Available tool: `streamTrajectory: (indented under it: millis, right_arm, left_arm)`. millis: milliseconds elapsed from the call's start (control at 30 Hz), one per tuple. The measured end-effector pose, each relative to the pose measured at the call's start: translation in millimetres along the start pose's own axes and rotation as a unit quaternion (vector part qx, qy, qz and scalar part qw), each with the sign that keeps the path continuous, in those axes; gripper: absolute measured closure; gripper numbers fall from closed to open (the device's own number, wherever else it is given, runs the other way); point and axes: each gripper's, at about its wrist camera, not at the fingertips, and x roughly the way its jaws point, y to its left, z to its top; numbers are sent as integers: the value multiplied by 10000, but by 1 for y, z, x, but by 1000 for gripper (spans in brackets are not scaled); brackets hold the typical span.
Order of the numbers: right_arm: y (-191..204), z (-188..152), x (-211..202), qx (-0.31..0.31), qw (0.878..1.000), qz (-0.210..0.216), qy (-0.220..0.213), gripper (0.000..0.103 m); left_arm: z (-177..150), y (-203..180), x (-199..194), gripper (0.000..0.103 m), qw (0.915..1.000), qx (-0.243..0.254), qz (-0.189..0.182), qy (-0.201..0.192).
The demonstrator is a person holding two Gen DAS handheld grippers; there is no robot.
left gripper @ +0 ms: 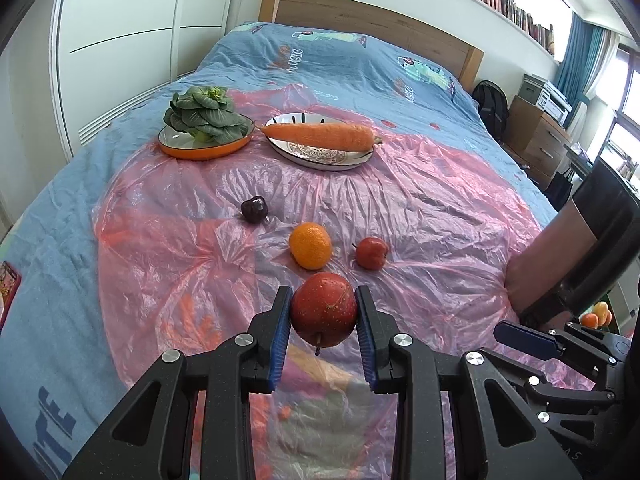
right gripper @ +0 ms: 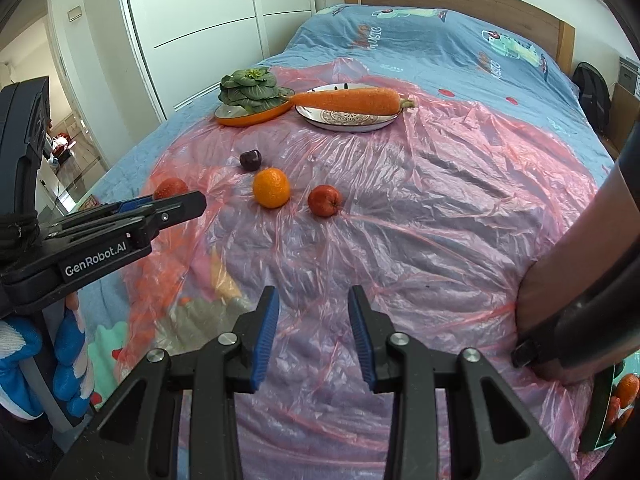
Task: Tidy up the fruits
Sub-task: 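Carry the red apple in the left tool toward the green tray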
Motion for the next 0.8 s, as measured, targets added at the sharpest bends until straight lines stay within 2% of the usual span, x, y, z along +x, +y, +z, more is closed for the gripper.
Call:
streamTrajectory:
  millis: [267, 500, 800]
  right_arm:
    - [-5, -34, -40, 117, 9999, 34, -6, 45]
    - [-32, -70, -76, 458, 9989, -117, -63, 45]
    - [-78, -109, -116, 971, 9941, -409, -248, 45]
  left_arm:
    - [-9, -35, -34, 76, 9991, 414, 38, -13]
    - [-25, -64, -52, 76, 9970, 750, 26, 171]
    - [-54, -121, -65, 76, 9897, 1270, -441, 494]
